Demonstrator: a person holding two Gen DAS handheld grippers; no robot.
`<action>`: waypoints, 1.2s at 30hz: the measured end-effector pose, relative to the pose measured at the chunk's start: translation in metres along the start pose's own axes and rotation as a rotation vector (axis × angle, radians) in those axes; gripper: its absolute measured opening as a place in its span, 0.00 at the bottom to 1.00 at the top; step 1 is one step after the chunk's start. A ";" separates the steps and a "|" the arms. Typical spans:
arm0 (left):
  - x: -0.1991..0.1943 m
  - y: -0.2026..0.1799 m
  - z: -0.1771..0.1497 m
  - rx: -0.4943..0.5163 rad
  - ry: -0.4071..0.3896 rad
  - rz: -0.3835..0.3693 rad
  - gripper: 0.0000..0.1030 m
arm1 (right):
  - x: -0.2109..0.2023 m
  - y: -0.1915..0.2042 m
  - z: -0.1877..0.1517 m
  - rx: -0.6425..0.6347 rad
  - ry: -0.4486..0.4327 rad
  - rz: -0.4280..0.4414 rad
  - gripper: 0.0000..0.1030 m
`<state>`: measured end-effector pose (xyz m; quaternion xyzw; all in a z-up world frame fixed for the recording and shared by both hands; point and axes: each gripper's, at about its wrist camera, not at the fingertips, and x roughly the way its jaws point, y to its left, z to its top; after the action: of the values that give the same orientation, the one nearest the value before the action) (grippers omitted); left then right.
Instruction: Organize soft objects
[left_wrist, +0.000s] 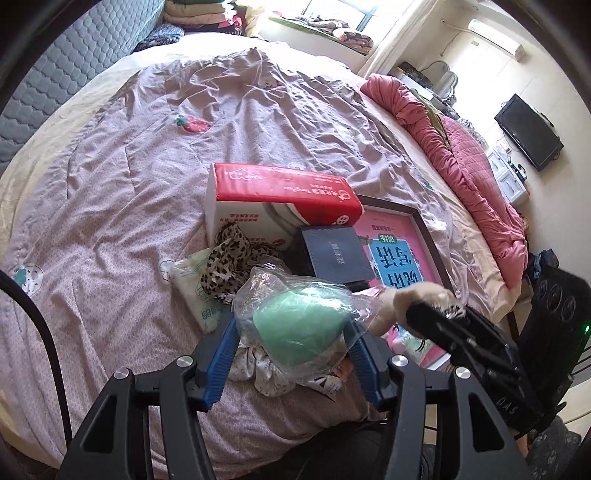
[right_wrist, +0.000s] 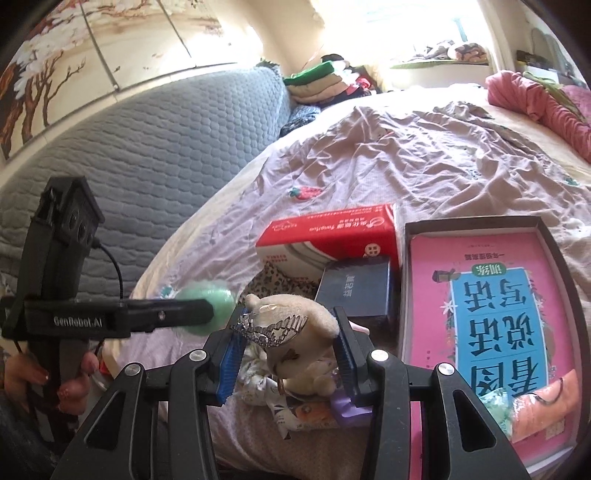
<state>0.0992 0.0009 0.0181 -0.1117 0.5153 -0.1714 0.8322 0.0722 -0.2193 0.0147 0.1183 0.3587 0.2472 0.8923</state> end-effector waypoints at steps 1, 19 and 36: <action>-0.001 -0.003 -0.001 0.007 -0.002 0.002 0.56 | -0.004 0.001 0.001 0.001 -0.006 -0.001 0.45; -0.026 -0.058 -0.005 0.116 -0.052 0.042 0.56 | -0.062 -0.003 0.012 0.039 -0.108 -0.024 0.45; -0.024 -0.115 -0.008 0.200 -0.060 0.036 0.56 | -0.122 -0.040 0.014 0.127 -0.223 -0.072 0.45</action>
<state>0.0625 -0.0946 0.0756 -0.0238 0.4723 -0.2039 0.8572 0.0207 -0.3185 0.0805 0.1883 0.2762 0.1774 0.9256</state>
